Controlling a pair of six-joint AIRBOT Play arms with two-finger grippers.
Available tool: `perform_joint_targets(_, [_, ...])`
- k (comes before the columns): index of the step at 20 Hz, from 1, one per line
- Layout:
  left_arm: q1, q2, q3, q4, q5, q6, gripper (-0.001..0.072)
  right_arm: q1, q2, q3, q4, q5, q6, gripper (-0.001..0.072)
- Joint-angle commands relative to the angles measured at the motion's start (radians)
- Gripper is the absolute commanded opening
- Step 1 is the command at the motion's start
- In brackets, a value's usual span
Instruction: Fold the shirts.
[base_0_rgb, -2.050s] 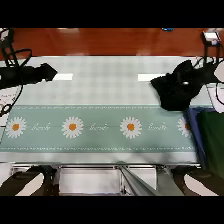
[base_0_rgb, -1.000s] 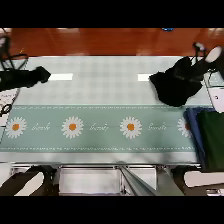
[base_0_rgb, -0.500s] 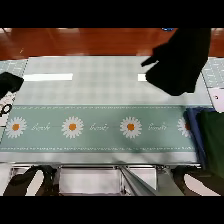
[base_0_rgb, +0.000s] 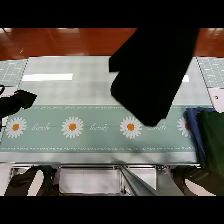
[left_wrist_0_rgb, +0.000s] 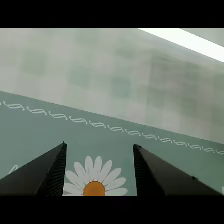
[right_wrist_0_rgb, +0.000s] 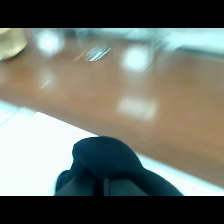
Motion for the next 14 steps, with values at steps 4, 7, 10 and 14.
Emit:
perform_joint_targets(4, [-0.013, 0.005, -0.049, -0.066, -0.016, 0.019, 0.0509, 0.303, -0.148, -0.039, -0.064, -0.026, 0.09, 0.0029])
perform_joint_targets(7, [-0.089, 0.004, -0.093, -0.066, -0.035, 0.03, 0.0509, 0.324, -0.213, -0.039, -0.093, -0.012, 0.131, 0.0029])
perform_joint_targets(10, [-0.183, 0.004, -0.169, -0.067, -0.026, 0.026, 0.0508, 0.323, -0.275, -0.064, -0.22, 0.086, 0.18, 0.0028])
perform_joint_targets(14, [-0.273, -0.008, -0.276, -0.087, 0.03, 0.0, 0.0509, 0.272, -0.302, -0.357, -0.252, 0.104, 0.192, 0.0028])
